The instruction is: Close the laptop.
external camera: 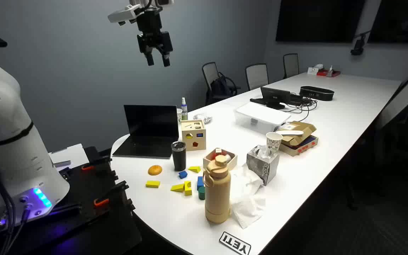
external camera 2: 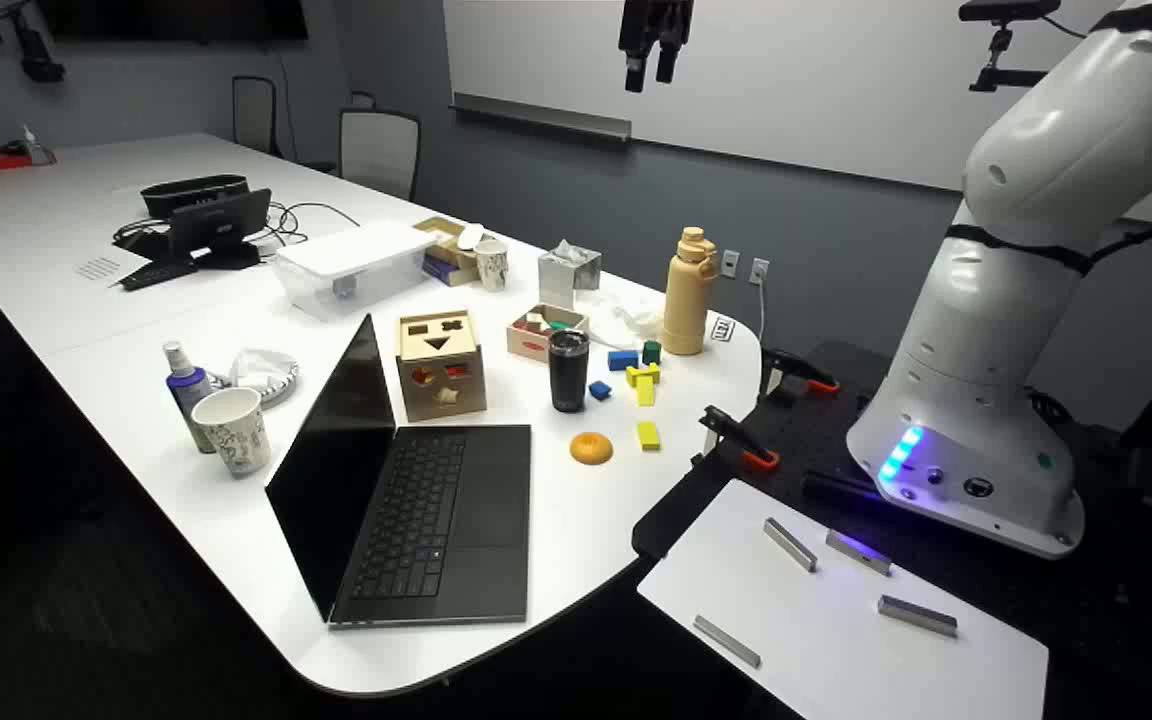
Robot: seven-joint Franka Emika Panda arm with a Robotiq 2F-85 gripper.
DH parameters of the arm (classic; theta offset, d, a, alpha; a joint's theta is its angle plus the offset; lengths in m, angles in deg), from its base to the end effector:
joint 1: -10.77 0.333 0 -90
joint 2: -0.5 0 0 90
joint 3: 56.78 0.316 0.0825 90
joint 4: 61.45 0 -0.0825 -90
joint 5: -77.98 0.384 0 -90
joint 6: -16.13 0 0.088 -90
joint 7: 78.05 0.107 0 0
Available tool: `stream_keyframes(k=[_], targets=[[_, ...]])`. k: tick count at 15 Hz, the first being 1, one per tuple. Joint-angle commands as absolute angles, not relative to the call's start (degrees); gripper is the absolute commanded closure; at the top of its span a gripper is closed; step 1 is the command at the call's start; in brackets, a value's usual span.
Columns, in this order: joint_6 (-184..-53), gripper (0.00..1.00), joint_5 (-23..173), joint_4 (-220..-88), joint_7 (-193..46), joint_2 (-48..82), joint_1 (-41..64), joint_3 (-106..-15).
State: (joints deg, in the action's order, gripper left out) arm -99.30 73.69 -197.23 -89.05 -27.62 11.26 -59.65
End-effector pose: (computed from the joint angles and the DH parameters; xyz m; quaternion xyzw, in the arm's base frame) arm 0.4160 -0.0236 0.5184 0.9933 0.0908 0.0646 0.0306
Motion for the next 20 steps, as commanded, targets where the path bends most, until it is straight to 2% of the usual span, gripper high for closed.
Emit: stream_keyframes(k=[1,8,11,16,20], targets=[[-99.21,0.00,73.70,-197.14,-89.04,-27.60,11.26,-59.64],[-99.21,0.00,73.70,-197.14,-89.04,-27.60,11.26,-59.64],[-101.33,0.00,74.24,-196.34,-81.05,-23.91,11.81,-56.05],[-107.05,0.00,72.37,-193.47,-65.14,-12.93,15.06,-45.64],[-113.64,0.00,68.03,-187.09,-52.09,0.78,17.55,-40.10]])
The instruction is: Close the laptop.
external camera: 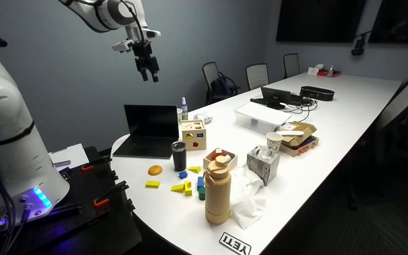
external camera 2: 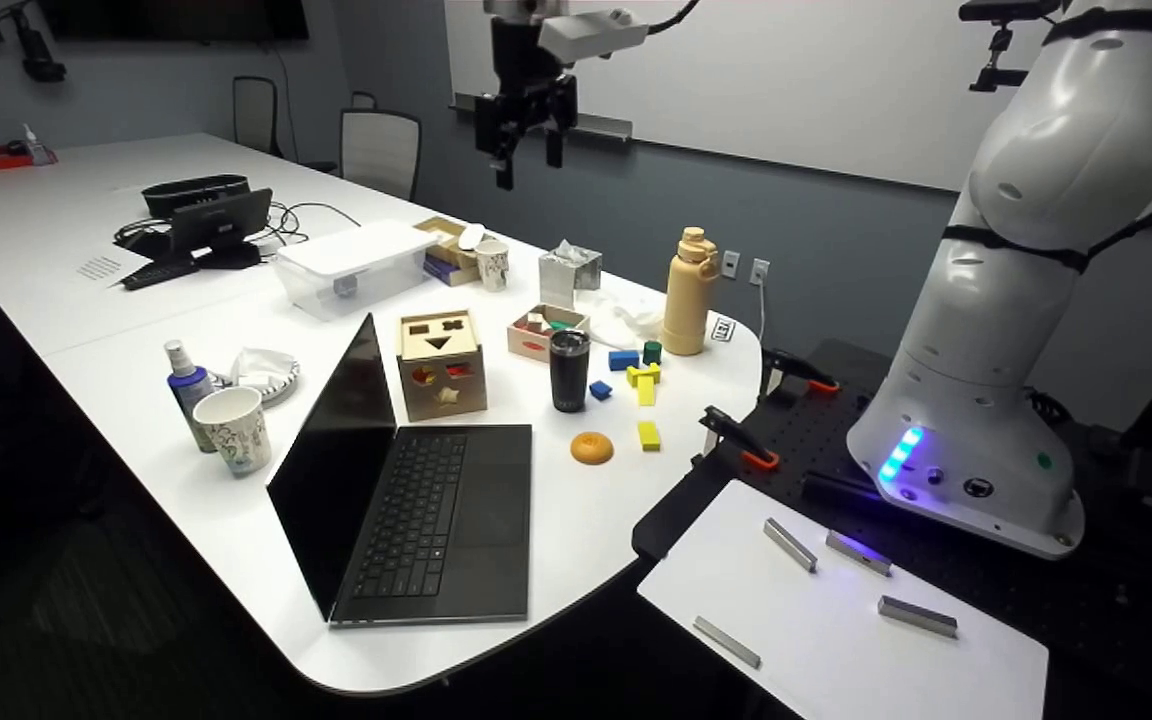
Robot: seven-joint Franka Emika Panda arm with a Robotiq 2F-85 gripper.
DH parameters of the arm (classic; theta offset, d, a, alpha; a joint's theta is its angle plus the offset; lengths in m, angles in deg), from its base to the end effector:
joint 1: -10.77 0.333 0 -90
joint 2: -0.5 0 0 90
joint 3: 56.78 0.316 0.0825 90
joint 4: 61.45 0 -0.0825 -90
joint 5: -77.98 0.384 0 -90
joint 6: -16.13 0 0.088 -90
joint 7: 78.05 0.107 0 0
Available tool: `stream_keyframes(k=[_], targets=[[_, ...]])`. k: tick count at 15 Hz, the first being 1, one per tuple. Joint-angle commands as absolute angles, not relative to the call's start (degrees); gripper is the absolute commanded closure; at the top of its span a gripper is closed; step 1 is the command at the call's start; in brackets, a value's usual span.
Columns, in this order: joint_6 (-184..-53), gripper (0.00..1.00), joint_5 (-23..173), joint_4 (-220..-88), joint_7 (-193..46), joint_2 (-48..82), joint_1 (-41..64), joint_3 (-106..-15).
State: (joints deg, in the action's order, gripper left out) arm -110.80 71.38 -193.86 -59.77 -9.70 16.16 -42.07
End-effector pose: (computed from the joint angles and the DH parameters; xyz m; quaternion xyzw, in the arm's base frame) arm 0.4619 0.1673 0.4218 0.9957 0.0475 0.0582 0.0536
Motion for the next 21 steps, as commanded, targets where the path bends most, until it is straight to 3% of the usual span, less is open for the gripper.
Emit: stream_keyframes(k=[1,10,21], targets=[[-115.10,0.00,66.72,-185.11,-49.07,4.32,18.48,-39.75],[-126.85,0.00,63.16,-164.77,-40.35,31.60,33.61,-47.00],[-127.77,0.00,65.10,-152.03,-41.68,42.84,41.17,-51.77]])
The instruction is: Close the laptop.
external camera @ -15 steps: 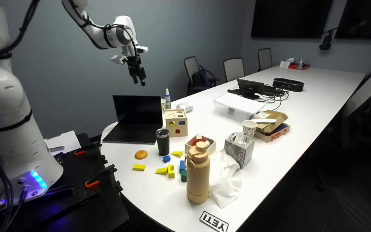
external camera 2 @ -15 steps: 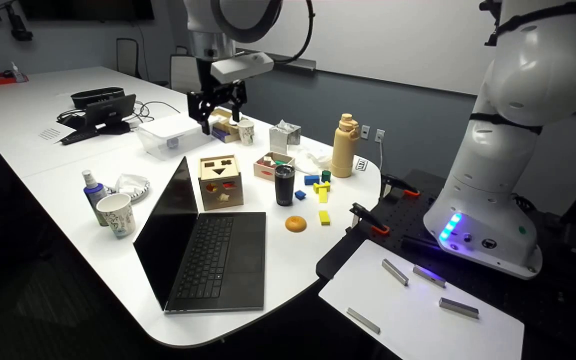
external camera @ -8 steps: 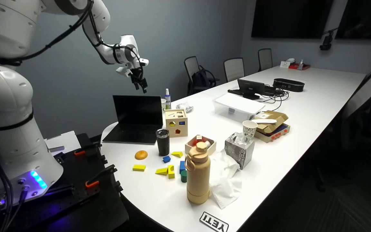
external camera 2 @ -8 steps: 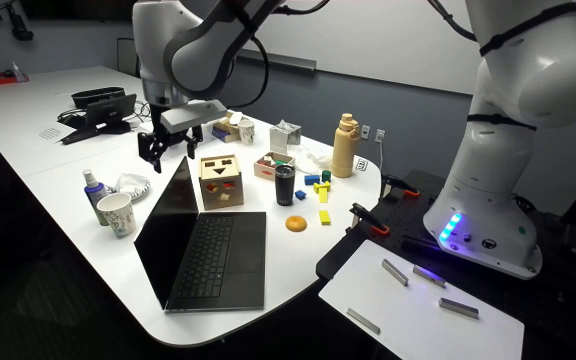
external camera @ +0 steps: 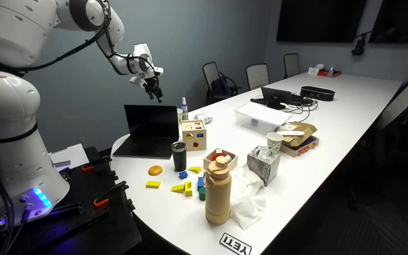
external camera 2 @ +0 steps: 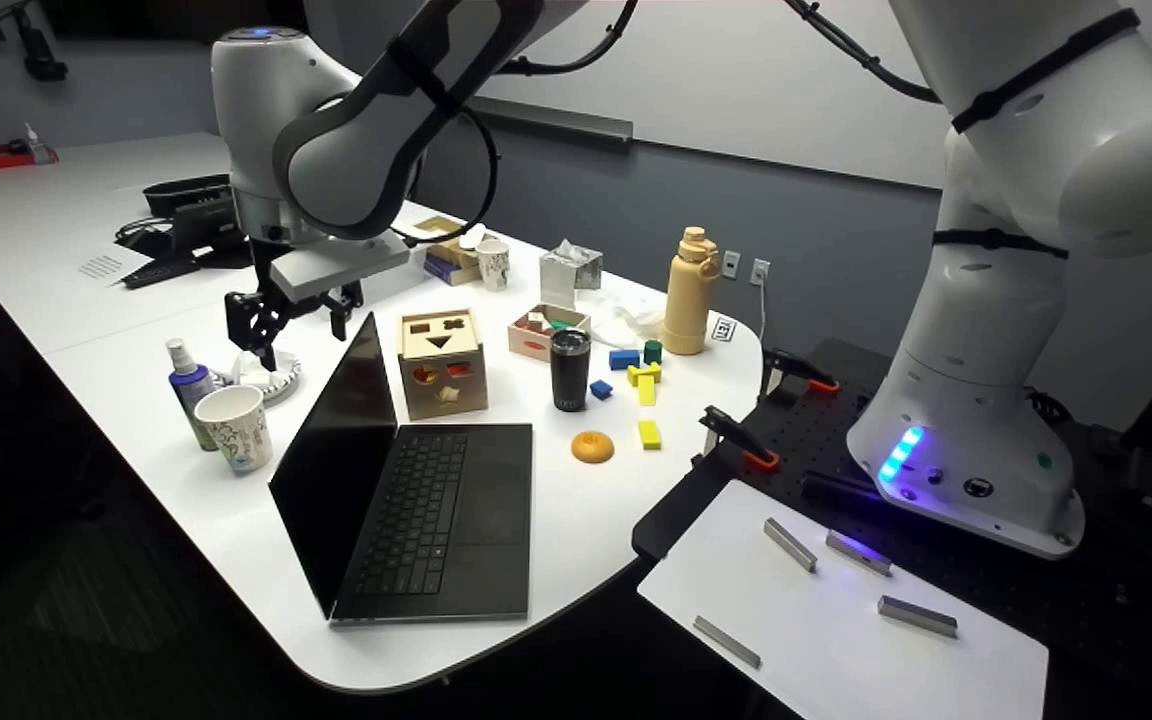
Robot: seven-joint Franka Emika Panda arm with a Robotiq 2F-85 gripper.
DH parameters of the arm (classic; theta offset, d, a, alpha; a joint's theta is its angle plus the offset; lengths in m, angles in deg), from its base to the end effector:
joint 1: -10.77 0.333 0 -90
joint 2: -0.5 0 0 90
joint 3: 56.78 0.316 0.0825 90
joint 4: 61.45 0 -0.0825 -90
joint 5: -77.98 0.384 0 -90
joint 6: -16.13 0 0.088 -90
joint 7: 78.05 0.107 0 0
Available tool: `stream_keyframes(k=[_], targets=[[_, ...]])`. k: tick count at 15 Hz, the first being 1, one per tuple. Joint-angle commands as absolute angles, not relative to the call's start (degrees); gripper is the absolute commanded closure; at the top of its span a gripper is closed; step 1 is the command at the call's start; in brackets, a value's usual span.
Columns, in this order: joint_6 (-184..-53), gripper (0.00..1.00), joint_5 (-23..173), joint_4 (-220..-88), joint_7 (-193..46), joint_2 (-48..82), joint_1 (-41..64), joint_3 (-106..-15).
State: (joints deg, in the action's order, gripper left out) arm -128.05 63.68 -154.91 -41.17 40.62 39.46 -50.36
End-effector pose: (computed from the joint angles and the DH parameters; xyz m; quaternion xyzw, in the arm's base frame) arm 0.5844 0.3999 0.2300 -0.9923 -0.0619 -0.1055 0.0178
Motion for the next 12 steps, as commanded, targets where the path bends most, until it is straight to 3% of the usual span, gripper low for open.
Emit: stream_keyframes(k=[1,7,12], targets=[[-127.70,0.00,65.20,-151.66,-41.67,43.44,41.38,-51.97],[-124.51,0.00,65.87,-150.80,-42.01,45.82,41.80,-52.39],[-113.52,0.00,66.01,-149.96,-42.68,45.83,41.93,-52.39]])
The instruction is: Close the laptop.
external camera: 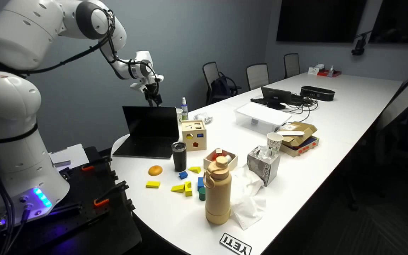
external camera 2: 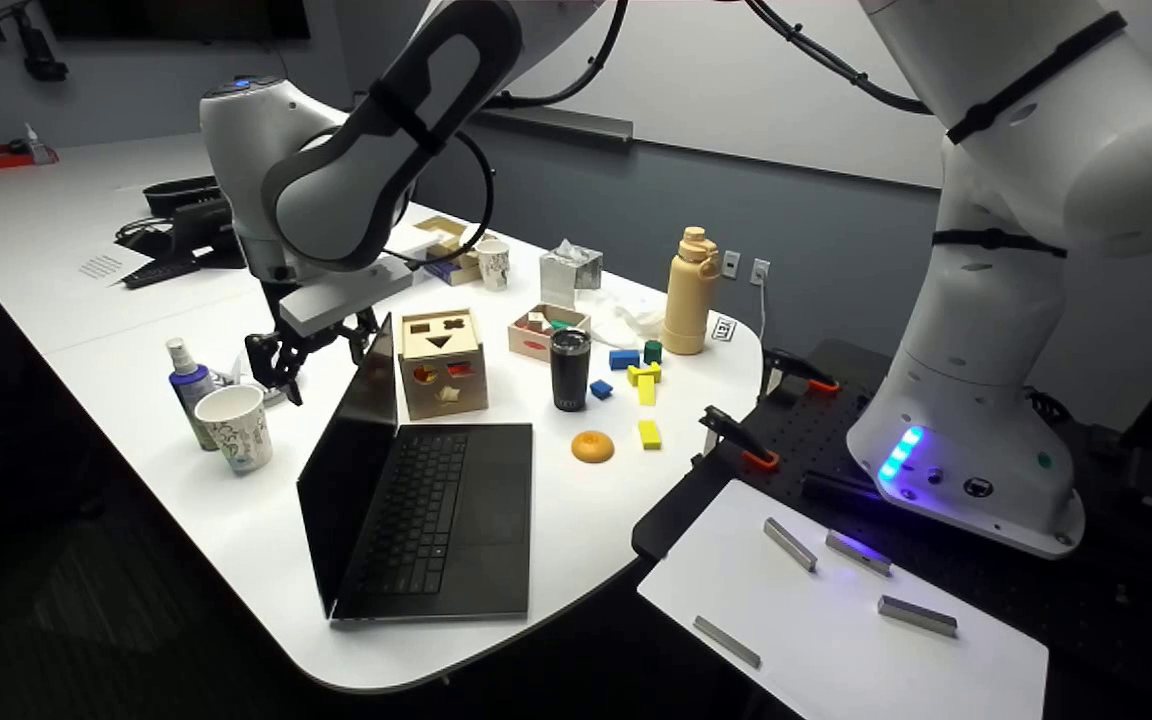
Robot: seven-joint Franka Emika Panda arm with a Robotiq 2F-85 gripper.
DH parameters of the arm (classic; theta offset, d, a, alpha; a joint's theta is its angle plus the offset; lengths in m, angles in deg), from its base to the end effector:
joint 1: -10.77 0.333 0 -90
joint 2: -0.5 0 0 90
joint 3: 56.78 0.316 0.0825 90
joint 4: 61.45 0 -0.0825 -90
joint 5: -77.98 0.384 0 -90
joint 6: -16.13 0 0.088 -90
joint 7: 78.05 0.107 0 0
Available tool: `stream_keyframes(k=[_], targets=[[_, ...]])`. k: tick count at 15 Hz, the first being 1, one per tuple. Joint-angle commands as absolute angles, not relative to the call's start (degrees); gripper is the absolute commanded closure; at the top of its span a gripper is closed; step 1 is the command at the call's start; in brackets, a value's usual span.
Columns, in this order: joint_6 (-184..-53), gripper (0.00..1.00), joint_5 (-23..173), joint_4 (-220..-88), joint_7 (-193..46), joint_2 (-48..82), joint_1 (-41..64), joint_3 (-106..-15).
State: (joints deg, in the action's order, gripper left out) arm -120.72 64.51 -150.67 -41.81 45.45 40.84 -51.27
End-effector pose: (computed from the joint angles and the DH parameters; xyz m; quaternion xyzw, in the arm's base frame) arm 0.5828 0.4020 0.1892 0.9965 0.0630 0.0502 0.0241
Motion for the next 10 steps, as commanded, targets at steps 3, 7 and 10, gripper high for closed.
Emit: stream_keyframes(k=[3,7,10], targets=[[-108.63,0.00,66.00,-150.55,-42.90,45.96,41.41,-51.86],[-107.28,0.00,66.71,-152.91,-43.10,46.82,40.53,-51.09],[-106.89,0.00,67.74,-154.31,-43.10,47.81,40.07,-50.96]])
